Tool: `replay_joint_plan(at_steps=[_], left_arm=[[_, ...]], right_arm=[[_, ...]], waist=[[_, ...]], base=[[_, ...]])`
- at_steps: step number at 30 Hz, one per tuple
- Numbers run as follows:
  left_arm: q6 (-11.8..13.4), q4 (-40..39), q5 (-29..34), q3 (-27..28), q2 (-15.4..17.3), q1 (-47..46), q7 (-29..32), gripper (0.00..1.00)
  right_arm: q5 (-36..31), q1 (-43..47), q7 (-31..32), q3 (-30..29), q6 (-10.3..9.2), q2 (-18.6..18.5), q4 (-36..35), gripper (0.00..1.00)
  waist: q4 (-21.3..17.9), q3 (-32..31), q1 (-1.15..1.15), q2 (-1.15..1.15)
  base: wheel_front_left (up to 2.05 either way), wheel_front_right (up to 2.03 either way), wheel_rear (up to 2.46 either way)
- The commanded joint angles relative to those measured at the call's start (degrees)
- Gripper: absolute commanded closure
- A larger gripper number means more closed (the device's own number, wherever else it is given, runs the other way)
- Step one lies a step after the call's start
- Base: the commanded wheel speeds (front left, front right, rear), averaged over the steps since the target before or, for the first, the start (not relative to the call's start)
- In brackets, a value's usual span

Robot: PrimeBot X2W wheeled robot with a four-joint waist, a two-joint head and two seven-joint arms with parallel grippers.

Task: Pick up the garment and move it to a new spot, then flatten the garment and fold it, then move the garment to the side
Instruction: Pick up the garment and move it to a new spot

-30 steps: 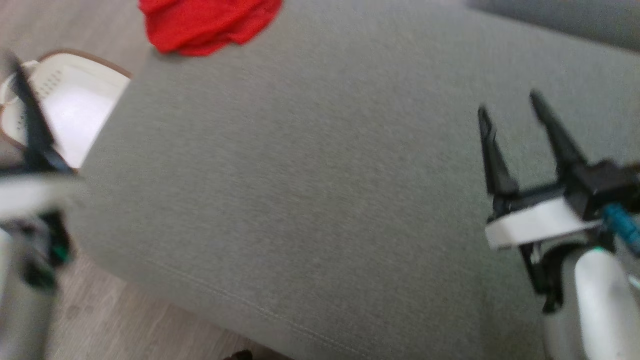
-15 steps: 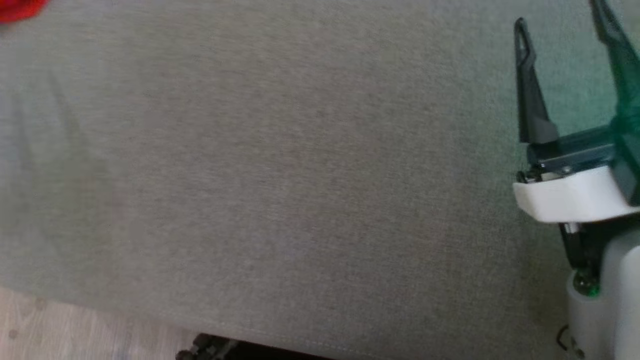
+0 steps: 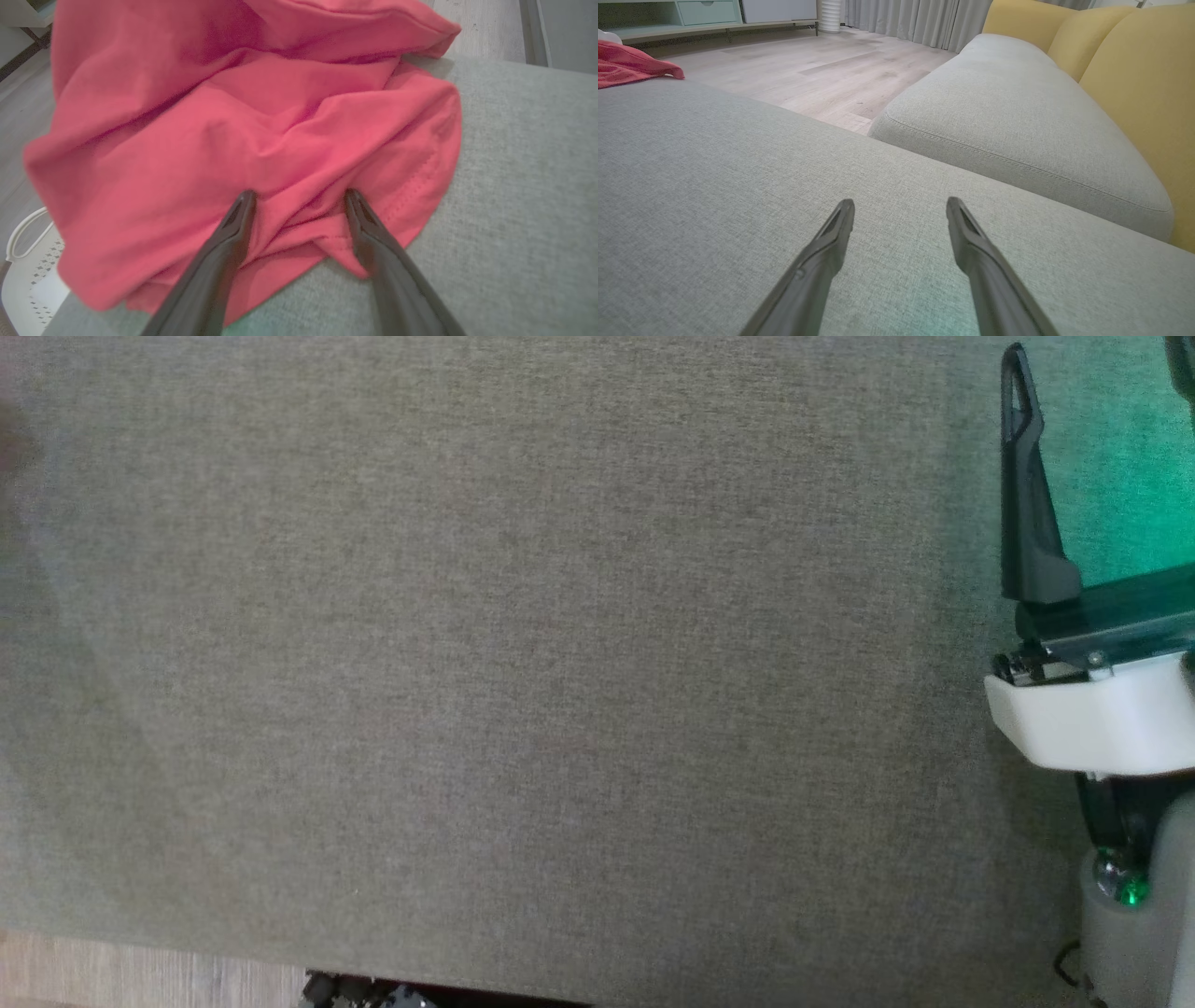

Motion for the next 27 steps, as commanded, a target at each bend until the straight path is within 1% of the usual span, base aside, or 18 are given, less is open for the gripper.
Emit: replay_joint_plan(at_steps=[1, 2, 3, 4, 5, 9, 15, 18, 22, 27], left_arm=[[-0.37, 0.35, 0.13, 1.31, 4.16, -1.21, 0.14, 0.00], [-0.68, 1.23, 0.06, 1.23, 4.18, -1.57, 0.13, 0.00], [-1.00, 2.07, 0.04, 1.08, 4.19, -1.94, 0.29, 0.57], [-1.32, 2.88, 0.05, 0.90, 4.21, -2.32, 0.38, 0.82], [-1.63, 3.60, 0.10, 0.74, 4.21, -2.67, 0.23, 1.00], [-2.54, 6.12, 0.60, 0.22, 4.30, -3.80, -2.08, 1.00], [-3.50, 8.43, 1.56, -0.06, 6.34, -5.73, -6.62, 1.00], [-4.23, 8.45, 2.08, -0.27, 7.82, -6.62, -8.92, 1.00], [-5.41, 6.83, 3.84, -2.10, 9.32, -7.85, -10.85, 1.00], [-6.66, 1.85, 5.58, -5.24, 9.23, -8.94, -11.96, 1.00]], right_arm=[[-0.12, 0.12, 0.02, 1.24, -0.04, 0.47, -2.68, 0.00], [-0.08, 0.12, -0.07, 1.21, -0.04, 0.47, -2.67, 0.00], [-0.04, 0.10, -0.17, 1.18, -0.04, 0.47, -2.63, 0.00], [0.00, 0.06, -0.27, 1.11, -0.04, 0.47, -2.57, 0.00], [0.04, -0.02, -0.41, 1.01, -0.04, 0.49, -2.52, 0.00], [0.42, -0.65, -1.36, 0.78, -0.04, 0.60, -1.79, 0.00], [2.27, -1.36, -4.21, -0.21, -0.04, 0.98, 1.75, 0.00], [3.72, -1.64, -6.25, -1.41, -0.04, 1.14, 4.70, 0.00], [6.77, -1.19, -8.93, -3.89, -0.04, 1.22, 9.10, 0.00], [10.89, 0.90, -12.40, -6.69, -0.04, 1.23, 15.09, 0.00]], waist=[[-0.26, 0.20, 0.00, 0.00], [-0.36, 0.24, 0.00, 0.00], [-0.45, 0.27, 0.00, 0.00], [-0.53, 0.27, 0.00, 0.00], [-0.58, 0.24, 0.00, 0.00], [-0.79, -0.53, 0.00, 0.00], [-1.80, -4.89, 0.00, 0.00], [-2.63, -8.46, 0.00, 0.00], [-3.56, -14.11, 0.00, 0.00], [-5.41, -22.43, 0.00, 0.00]], base=[[0.00, 0.00, 0.00], [0.00, 0.00, 0.00], [0.00, 0.00, 0.00], [0.00, 0.00, 0.00], [0.00, 0.00, 0.00], [0.00, 0.00, 0.00], [0.00, 0.00, 0.00], [0.00, 0.00, 0.00], [0.00, 0.00, 0.00], [0.00, 0.00, 0.00]])
